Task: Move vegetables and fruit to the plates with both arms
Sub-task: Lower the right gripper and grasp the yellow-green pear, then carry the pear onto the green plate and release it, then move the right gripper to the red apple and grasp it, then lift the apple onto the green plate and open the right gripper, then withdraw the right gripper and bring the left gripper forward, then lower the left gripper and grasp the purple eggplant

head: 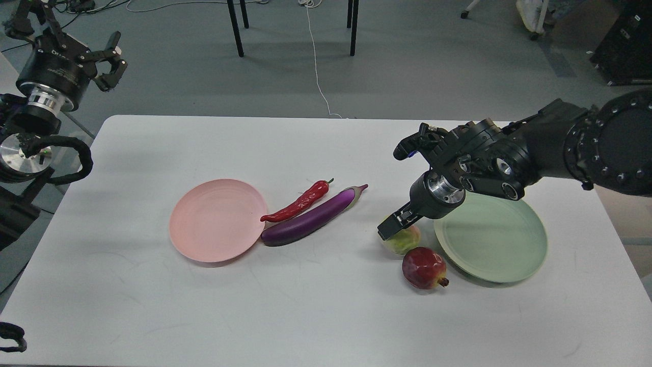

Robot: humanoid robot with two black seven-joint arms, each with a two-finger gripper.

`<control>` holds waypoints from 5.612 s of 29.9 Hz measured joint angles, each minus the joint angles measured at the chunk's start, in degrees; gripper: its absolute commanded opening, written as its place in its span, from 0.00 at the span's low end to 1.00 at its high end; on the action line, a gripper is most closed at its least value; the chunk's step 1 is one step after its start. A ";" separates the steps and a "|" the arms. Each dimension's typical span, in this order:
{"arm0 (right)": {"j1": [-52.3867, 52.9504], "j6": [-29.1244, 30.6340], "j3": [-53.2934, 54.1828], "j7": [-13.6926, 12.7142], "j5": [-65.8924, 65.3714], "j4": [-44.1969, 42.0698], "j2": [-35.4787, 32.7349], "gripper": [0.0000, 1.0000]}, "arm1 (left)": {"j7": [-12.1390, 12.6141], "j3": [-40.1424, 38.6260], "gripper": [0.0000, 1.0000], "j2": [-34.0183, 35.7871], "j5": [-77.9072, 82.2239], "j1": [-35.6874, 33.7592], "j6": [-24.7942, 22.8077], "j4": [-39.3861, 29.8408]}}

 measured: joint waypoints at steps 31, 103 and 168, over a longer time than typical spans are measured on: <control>2.50 -0.80 0.68 0.59 -16.19 11.16 -33.16 0.67 | 0.05 -0.06 0.98 -0.68 -0.01 -0.05 0.07 -0.11; 8.73 -6.50 2.19 0.51 -8.82 21.78 -18.35 0.51 | 0.04 0.53 0.98 1.87 -0.02 -0.24 -1.40 -0.53; -47.11 3.61 78.02 2.15 47.43 6.39 -52.24 0.99 | 1.75 33.80 0.97 -4.56 111.41 -14.14 4.70 -30.55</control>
